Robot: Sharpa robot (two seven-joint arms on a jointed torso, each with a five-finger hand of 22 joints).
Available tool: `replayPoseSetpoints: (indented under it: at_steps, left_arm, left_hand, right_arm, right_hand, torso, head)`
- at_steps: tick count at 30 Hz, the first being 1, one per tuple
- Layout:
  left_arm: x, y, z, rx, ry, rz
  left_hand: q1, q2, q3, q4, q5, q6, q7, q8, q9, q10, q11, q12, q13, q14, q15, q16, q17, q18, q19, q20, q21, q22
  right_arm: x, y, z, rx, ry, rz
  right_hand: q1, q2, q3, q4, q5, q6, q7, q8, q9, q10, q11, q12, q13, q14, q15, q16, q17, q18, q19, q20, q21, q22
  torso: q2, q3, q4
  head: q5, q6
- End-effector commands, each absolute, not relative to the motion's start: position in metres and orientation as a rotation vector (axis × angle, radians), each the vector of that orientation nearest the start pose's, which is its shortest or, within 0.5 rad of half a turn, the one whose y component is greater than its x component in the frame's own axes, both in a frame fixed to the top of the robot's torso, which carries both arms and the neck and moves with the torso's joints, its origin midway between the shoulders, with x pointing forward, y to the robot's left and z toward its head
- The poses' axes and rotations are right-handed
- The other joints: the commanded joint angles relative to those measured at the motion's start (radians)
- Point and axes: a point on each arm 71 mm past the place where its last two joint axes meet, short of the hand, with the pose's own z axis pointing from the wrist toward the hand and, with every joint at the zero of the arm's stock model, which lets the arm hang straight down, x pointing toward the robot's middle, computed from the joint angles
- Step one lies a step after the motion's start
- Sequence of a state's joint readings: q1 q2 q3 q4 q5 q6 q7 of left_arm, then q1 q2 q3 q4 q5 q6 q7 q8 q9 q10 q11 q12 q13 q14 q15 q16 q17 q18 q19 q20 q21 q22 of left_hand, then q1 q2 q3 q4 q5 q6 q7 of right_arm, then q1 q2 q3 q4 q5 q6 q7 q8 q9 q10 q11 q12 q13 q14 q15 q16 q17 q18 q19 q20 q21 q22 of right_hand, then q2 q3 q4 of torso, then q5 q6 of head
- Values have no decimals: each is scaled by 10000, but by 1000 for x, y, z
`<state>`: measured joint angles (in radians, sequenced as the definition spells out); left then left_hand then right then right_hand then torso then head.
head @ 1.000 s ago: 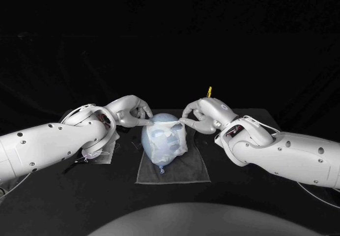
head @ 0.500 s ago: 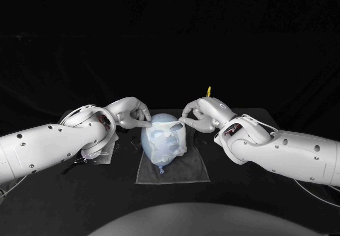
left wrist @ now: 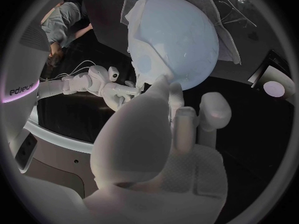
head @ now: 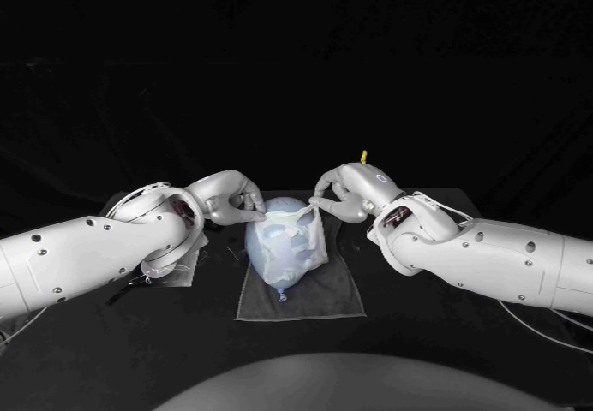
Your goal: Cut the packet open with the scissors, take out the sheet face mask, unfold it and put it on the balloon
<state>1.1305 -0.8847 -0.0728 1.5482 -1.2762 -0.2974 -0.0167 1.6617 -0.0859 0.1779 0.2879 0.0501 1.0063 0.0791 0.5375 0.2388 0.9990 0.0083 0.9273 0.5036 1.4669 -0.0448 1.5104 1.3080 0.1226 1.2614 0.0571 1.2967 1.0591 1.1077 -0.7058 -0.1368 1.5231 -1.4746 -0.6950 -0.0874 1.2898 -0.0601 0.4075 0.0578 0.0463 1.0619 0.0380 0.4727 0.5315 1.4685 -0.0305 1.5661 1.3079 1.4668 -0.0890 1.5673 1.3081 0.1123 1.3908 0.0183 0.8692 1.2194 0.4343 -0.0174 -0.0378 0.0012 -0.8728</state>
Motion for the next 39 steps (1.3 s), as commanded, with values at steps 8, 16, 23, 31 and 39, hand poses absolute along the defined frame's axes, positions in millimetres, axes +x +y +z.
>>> replayPoseSetpoints:
  at_steps: [8,16,23,31,39]
  left_arm:
    - [460,203,-223,610,17511,-8271]
    - [462,206,-221,509,17089,-8118]
    - [464,211,-218,300,16749,-7948]
    - [466,214,-216,118,16505,-7807]
    - [470,217,-214,-2,16377,-7675]
  left_hand:
    - [-1084,-1508,4919,-534,1,59,111,216,501,591,36,-139,278,523,7,131,1434,-200,191,-24,386,463]
    - [-2618,-1889,6825,-1915,110,-55,18,615,1389,1027,-6,672,1365,662,-71,212,1705,-295,470,-49,716,950]
    - [-3125,-1928,7197,-2333,491,-64,-4,731,1754,1197,-45,937,1697,731,-98,268,1854,-337,608,-69,859,1172]
    - [-3256,-1928,7280,-2450,597,-65,-17,756,1862,1242,-58,994,1764,758,-111,292,1914,-352,658,-77,907,1250]
    - [-3308,-1929,7325,-2512,641,-63,-25,766,1915,1257,-66,1009,1779,769,-118,302,1939,-359,681,-82,929,1285]
  right_arm:
    - [455,-134,-236,-775,14875,7889]
    - [460,-137,-237,-634,14896,7646]
    - [463,-141,-237,-400,14780,7464]
    - [467,-142,-237,3,14660,7426]
    - [470,-139,-236,95,14547,7369]
  right_hand:
    - [63,10,501,-417,26,2,-64,66,643,1023,-76,47,2629,1040,-53,35,2627,131,14,-44,-6,7]
    - [59,9,504,-416,26,0,-63,71,645,1023,-76,47,2629,1040,-52,35,2627,130,15,-44,-1,10]
    - [55,8,507,-416,26,-2,-63,76,648,1023,-75,47,2629,1040,-51,35,2627,130,15,-45,-1,10]
    - [49,10,513,-414,25,-1,-63,87,653,1023,-75,47,2629,1040,-50,35,2627,132,12,-45,-16,4]
    - [43,14,520,-411,25,-4,-62,95,658,1023,-74,47,2629,1040,-50,35,2627,136,6,-44,-42,-8]
  torso:
    - [-8,-11,-1]
    - [1,-5,-10]
    - [-4,-6,-6]
    - [1,-2,-3]
    - [1,-5,-7]
  head:
    - [-5,2]
    - [10,2]
    - [19,2]
    - [11,2]
    - [-10,2]
